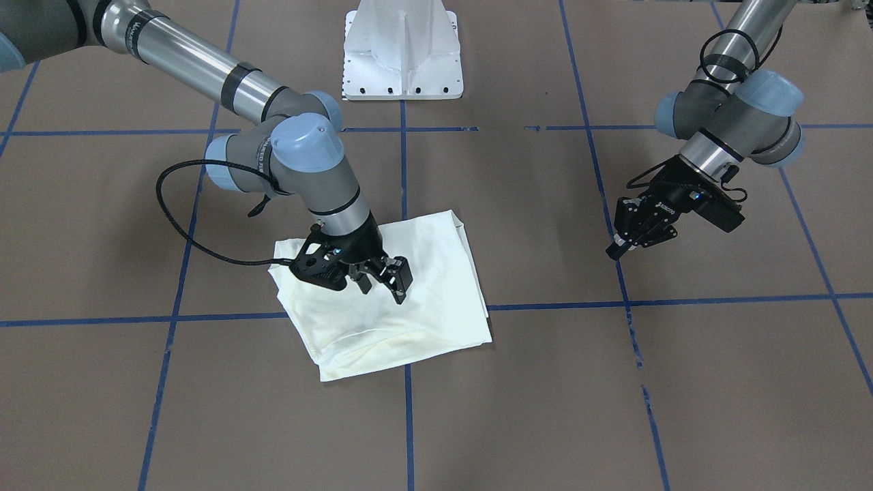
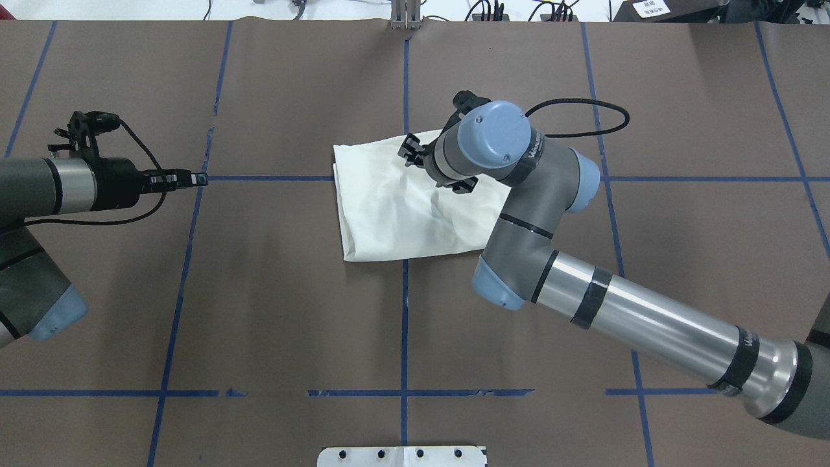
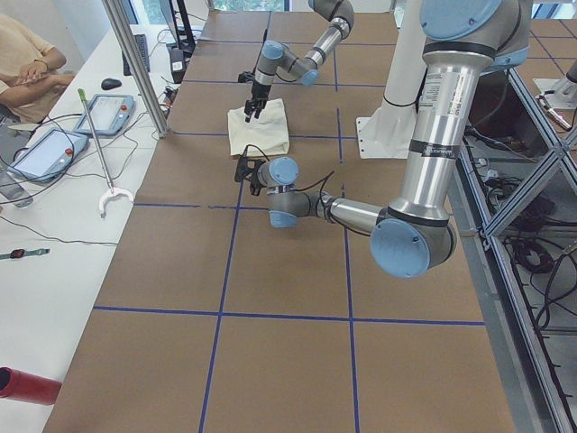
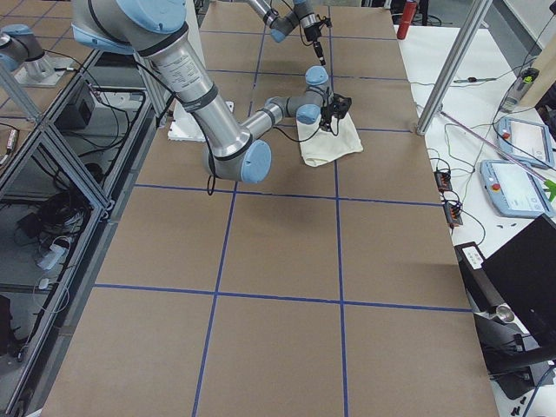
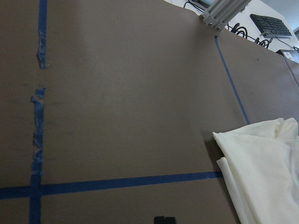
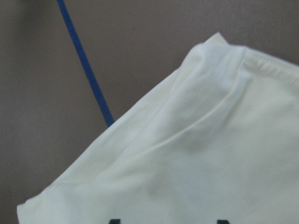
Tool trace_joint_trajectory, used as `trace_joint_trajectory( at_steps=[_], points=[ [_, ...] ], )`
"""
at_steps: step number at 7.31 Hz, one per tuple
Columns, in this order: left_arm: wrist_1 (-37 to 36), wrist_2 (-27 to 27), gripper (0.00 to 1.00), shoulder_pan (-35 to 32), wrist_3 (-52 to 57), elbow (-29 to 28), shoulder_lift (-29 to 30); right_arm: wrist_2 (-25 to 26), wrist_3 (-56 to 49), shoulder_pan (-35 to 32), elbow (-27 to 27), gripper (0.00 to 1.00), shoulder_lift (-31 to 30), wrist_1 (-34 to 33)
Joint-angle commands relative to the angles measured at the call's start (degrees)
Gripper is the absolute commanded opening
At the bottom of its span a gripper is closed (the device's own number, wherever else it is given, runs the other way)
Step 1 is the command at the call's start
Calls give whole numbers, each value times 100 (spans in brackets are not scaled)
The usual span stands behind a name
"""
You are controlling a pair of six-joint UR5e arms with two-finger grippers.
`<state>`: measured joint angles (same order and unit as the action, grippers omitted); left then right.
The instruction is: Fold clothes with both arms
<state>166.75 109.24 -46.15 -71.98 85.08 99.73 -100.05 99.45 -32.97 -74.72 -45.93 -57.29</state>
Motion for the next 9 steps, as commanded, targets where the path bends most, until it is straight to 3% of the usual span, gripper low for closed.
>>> trace_joint_trajectory(
  at_steps=[1, 2, 3, 4, 7, 8, 9],
  points=[
    [-11, 1, 0, -8, 9, -1, -33, 265, -39, 465, -87, 0, -161, 7],
    [-11, 1, 0, 1, -8, -9, -33, 310, -292, 379, -43, 0, -153, 7],
    [-11, 1, 0, 1, -17, -1, -33, 284, -338, 196, 227, 0, 56, 7],
    [-11, 1, 0, 10, -17, -9, -33, 232, -382, -32, 839, 0, 571, 7],
    [-10, -8, 0, 1, -26, -1, -41, 196, -717, -210, 1485, 0, 962, 25],
    [-2, -17, 0, 10, -26, -27, -42, 196, -795, -332, 2252, 0, 1442, 190],
    [-2, -34, 0, 10, -26, -44, -42, 188, -1109, -568, 2677, 0, 1490, 574]
  ],
)
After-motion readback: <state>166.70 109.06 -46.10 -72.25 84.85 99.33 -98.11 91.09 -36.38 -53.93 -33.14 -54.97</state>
